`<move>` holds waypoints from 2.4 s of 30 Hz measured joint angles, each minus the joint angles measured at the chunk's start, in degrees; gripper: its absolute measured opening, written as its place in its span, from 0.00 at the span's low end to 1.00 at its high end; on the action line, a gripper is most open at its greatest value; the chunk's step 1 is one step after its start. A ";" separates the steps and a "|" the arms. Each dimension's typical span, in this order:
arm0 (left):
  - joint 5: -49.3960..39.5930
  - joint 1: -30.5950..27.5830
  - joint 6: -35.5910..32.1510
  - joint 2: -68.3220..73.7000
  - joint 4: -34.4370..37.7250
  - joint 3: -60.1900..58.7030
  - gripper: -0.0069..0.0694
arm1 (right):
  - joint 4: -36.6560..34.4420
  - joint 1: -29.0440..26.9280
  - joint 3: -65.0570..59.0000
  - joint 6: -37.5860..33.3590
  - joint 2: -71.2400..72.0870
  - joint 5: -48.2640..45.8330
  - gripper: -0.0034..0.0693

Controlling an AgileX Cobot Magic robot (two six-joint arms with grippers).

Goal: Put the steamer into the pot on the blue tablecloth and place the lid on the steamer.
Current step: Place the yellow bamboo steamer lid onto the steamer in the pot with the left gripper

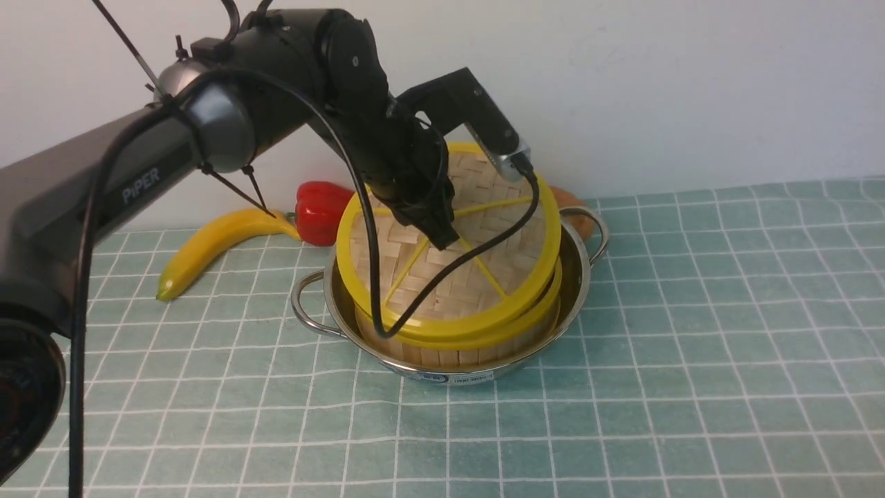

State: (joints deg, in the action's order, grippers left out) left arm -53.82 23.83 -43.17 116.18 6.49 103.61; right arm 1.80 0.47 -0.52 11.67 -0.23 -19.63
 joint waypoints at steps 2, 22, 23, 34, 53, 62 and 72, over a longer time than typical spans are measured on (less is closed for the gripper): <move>0.87 0.00 -0.06 1.00 0.00 0.00 0.24 | 0.00 0.00 0.00 0.00 0.00 0.00 0.38; 6.08 0.25 -0.06 3.32 -2.01 0.00 0.24 | 0.00 0.00 0.00 0.00 0.00 0.00 0.38; 6.14 0.25 -0.06 3.38 -2.01 0.00 0.24 | 0.00 0.00 0.00 0.00 0.00 0.00 0.38; 4.70 0.25 0.07 1.01 -1.22 0.00 0.24 | 0.00 0.00 0.00 0.00 0.00 0.00 0.38; 0.77 -0.59 0.94 -0.32 4.22 0.00 0.24 | 0.00 0.00 0.00 0.00 0.00 0.00 0.38; 3.59 -0.90 0.02 1.52 4.53 0.00 0.24 | 0.00 0.00 0.00 0.00 0.00 0.00 0.38; 2.44 -0.90 0.07 1.59 4.64 0.00 0.24 | 0.00 0.00 0.00 0.00 0.00 0.00 0.38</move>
State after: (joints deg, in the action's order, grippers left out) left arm -51.38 22.93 -43.10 117.78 11.13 103.61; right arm 1.80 0.47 -0.52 11.67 -0.23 -19.63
